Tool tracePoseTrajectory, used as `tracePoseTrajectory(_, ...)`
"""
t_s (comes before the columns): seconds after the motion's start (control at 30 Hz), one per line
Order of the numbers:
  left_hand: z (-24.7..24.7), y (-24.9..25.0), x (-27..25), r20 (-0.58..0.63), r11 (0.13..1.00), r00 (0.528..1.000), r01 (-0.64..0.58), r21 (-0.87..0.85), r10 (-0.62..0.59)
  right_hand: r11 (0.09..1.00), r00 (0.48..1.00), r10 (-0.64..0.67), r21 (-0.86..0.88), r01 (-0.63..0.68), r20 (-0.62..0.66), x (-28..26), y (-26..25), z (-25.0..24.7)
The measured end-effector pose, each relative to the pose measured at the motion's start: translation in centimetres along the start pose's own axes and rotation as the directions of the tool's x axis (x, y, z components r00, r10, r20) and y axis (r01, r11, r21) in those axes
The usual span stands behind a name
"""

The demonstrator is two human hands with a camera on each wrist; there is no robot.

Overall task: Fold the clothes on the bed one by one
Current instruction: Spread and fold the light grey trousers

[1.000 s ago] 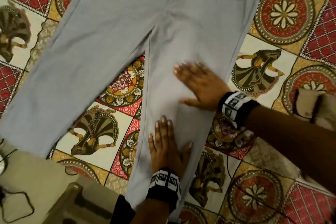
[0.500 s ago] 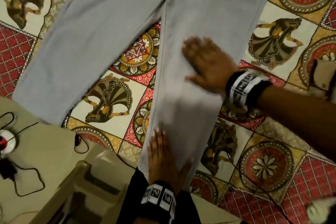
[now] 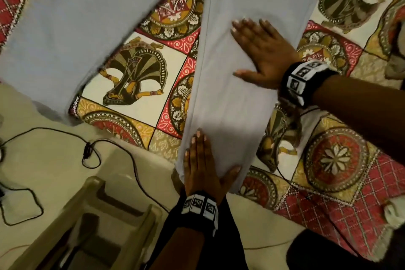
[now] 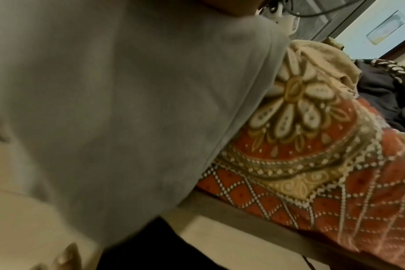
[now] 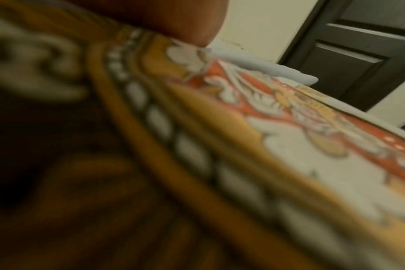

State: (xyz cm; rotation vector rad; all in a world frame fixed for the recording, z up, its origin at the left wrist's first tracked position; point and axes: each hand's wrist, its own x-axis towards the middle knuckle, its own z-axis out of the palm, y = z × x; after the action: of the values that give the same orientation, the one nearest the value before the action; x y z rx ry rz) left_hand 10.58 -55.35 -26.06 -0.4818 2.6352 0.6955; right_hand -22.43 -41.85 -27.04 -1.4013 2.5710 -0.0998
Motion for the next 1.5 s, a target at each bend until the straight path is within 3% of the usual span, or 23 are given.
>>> tracePoseTrajectory(0.2, 1.3, -4.5, -5.0, 0.018, 0.997, 0.999, -0.048, 0.059, 0.047, 0.988, 0.988, 0.152, 0.009, -0.152, 0.03, -2.0, -3.7, 0.0)
tracePoseTrajectory(0.3, -0.3, -6.3, -5.3, -0.013, 0.989, 0.989, -0.146, -0.012, 0.146, 0.999, 0.997, 0.004, 0.032, -0.007, 0.074, -5.7, -10.5, 1.7)
tracePoseTrajectory(0.4, -2.7, -7.8, -4.2, -0.151, 0.946, 0.953, -0.284, -0.157, 0.261, 0.992, 0.992, 0.026, 0.118, -0.041, 0.127, -11.5, -19.8, 3.8)
tracePoseTrajectory(0.5, -5.4, -8.3, -2.3, -0.232, 0.947, 0.961, -0.208, -0.246, 0.151, 0.961, 0.986, 0.112, 0.238, -0.139, 0.123, -16.7, -26.0, 4.9)
tracePoseTrajectory(0.53, -6.0, -8.4, -1.6, -0.212, 0.944, 0.973, -0.151, -0.293, 0.09, 0.922, 0.973, 0.222, 0.311, -0.23, 0.063, -18.2, -27.1, 5.1)
tracePoseTrajectory(0.57, -6.6, -8.4, -0.9, -0.206, 0.935, 0.978, -0.106, -0.34, 0.036, 0.848, 0.918, 0.397, 0.388, -0.362, -0.012, -19.4, -27.9, 5.2)
tracePoseTrajectory(0.6, -7.1, -8.3, -0.2, -0.212, 0.922, 0.977, -0.071, -0.382, -0.012, 0.72, 0.795, 0.604, 0.473, -0.508, -0.065, -20.5, -28.3, 5.0)
tracePoseTrajectory(0.67, -7.1, -8.5, 1.4, -0.21, 0.896, 0.974, -0.017, -0.444, -0.085, 0.336, 0.418, 0.908, 0.637, -0.694, -0.024, -21.6, -28.4, 4.2)
tracePoseTrajectory(0.7, -6.9, -8.7, 2.0, -0.186, 0.892, 0.977, 0.013, -0.452, -0.108, 0.16, 0.272, 0.961, 0.695, -0.701, 0.054, -21.6, -28.5, 3.9)
tracePoseTrajectory(0.73, -6.9, -8.9, 2.6, -0.159, 0.89, 0.98, 0.036, -0.455, -0.121, 0.036, 0.187, 0.975, 0.737, -0.675, 0.123, -21.2, -28.3, 3.6)
tracePoseTrajectory(0.77, -6.9, -9.0, 2.9, -0.132, 0.885, 0.984, 0.05, -0.463, -0.124, -0.021, 0.165, 0.972, 0.767, -0.642, 0.165, -20.6, -28.2, 3.5)
tracePoseTrajectory(0.93, -8.3, -9.0, 2.3, -0.09, 0.878, 0.991, 0.042, -0.477, -0.096, -0.076, 0.29, 0.894, 0.752, -0.654, 0.343, -16.9, -27.9, 3.1)
tracePoseTrajectory(1.07, -9.2, -9.5, 2.7, 0.028, 0.817, 0.994, 0.103, -0.567, -0.106, -0.183, 0.27, 0.879, 0.799, -0.572, 0.394, -17.3, -27.7, 3.2)
tracePoseTrajectory(1.23, -9.1, -9.3, 2.5, 0.05, 0.743, 0.995, 0.094, -0.662, -0.081, -0.177, 0.301, 0.86, 0.795, -0.58, 0.412, -18.3, -27.8, 3.9)
tracePoseTrajectory(1.37, -8.1, -10.0, 2.0, 0.209, 0.698, 0.977, 0.174, -0.695, -0.036, -0.293, 0.386, 0.79, 0.847, -0.444, 0.476, -19.0, -29.3, 4.0)
tracePoseTrajectory(1.5, -7.4, -11.8, 0.8, 0.398, 0.772, 0.917, 0.248, -0.585, 0.007, -0.365, 0.441, 0.698, 0.811, -0.458, 0.564, -21.4, -32.2, 5.2)
